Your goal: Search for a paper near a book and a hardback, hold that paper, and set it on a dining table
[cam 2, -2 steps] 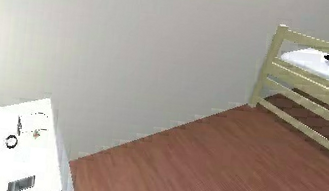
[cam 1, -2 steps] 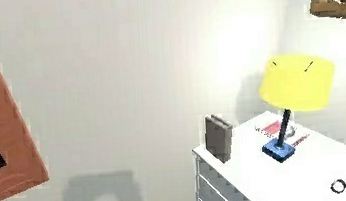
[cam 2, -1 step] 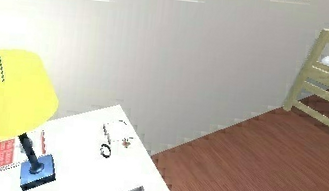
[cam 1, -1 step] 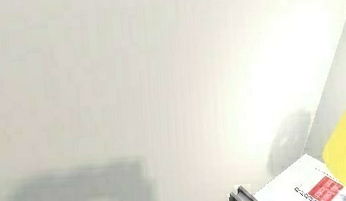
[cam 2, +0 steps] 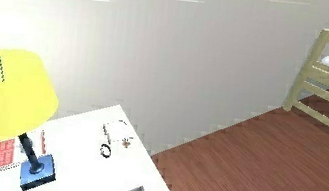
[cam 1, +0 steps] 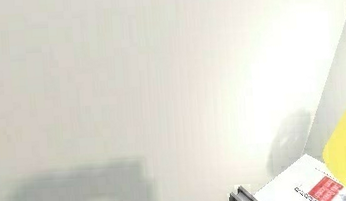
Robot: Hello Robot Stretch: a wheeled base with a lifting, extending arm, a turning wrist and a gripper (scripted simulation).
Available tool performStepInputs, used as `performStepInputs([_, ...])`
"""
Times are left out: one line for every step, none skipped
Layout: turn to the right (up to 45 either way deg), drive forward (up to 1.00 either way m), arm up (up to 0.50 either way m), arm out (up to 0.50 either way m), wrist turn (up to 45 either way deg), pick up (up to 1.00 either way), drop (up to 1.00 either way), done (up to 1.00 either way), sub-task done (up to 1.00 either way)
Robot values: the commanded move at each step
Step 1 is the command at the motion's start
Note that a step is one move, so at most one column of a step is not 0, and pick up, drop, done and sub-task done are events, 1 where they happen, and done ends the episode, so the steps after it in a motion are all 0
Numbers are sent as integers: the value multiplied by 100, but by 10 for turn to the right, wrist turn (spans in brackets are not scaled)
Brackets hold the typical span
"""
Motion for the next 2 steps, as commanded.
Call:
performStepInputs([0,0,26,0,0,0,0,0,0])
performStepInputs([0,0,0,12,0,0,0,0,0])
